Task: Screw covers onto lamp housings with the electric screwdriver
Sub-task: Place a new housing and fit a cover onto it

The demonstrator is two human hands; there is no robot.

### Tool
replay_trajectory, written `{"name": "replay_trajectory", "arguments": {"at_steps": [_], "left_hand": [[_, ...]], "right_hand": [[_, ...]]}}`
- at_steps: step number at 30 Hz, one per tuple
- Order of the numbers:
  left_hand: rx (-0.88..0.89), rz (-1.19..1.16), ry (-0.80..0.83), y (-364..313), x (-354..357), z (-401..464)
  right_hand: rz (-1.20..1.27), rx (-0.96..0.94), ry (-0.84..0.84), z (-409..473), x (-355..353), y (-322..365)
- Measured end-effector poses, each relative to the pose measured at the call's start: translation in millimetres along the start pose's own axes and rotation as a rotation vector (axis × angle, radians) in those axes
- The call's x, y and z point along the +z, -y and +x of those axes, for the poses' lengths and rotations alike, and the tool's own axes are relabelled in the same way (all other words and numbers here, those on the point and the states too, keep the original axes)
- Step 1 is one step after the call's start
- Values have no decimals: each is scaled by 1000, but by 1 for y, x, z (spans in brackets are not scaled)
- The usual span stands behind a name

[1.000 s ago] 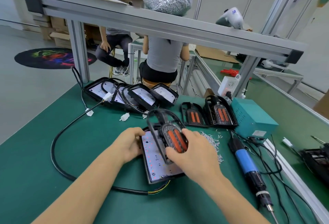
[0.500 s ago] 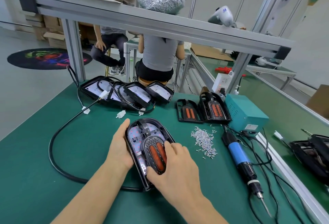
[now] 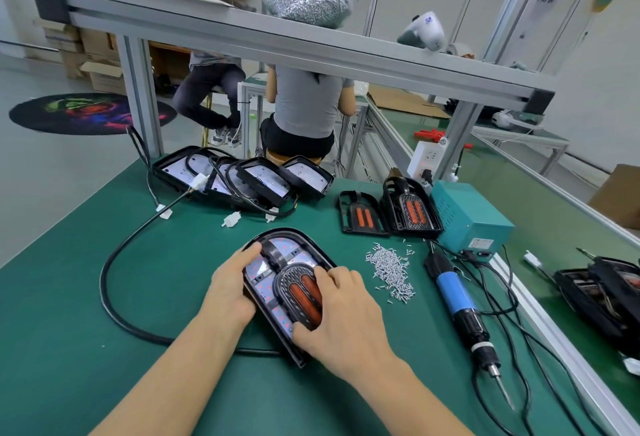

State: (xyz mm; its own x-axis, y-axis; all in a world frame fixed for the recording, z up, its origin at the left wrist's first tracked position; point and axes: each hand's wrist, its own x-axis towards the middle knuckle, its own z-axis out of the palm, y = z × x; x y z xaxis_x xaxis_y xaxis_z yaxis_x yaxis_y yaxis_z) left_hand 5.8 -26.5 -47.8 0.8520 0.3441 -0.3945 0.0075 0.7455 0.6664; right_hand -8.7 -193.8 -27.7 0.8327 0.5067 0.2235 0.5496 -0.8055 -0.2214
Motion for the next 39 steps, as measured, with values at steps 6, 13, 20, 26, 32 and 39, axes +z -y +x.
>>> {"name": "replay_trajectory", "arguments": {"at_steps": [6, 13, 20, 26, 32, 39], "left_hand": [[161, 257, -47, -5, -6, 6], [563, 1274, -201, -7, -27, 11], [531, 1252, -166, -10, -20, 12], [988, 1440, -286, -6, 4, -11], [1141, 1688, 292, 23, 88, -35], [745, 2220, 484, 100, 141, -35]], "right_hand": [[38, -44, -24, 0, 7, -4], [142, -171, -41, 1, 7, -8], [284, 31, -152, 1, -20, -59], [53, 415, -83, -3, -33, -125], [-67, 680, 45, -10, -42, -168], [22, 788, 155, -9, -34, -179]]}}
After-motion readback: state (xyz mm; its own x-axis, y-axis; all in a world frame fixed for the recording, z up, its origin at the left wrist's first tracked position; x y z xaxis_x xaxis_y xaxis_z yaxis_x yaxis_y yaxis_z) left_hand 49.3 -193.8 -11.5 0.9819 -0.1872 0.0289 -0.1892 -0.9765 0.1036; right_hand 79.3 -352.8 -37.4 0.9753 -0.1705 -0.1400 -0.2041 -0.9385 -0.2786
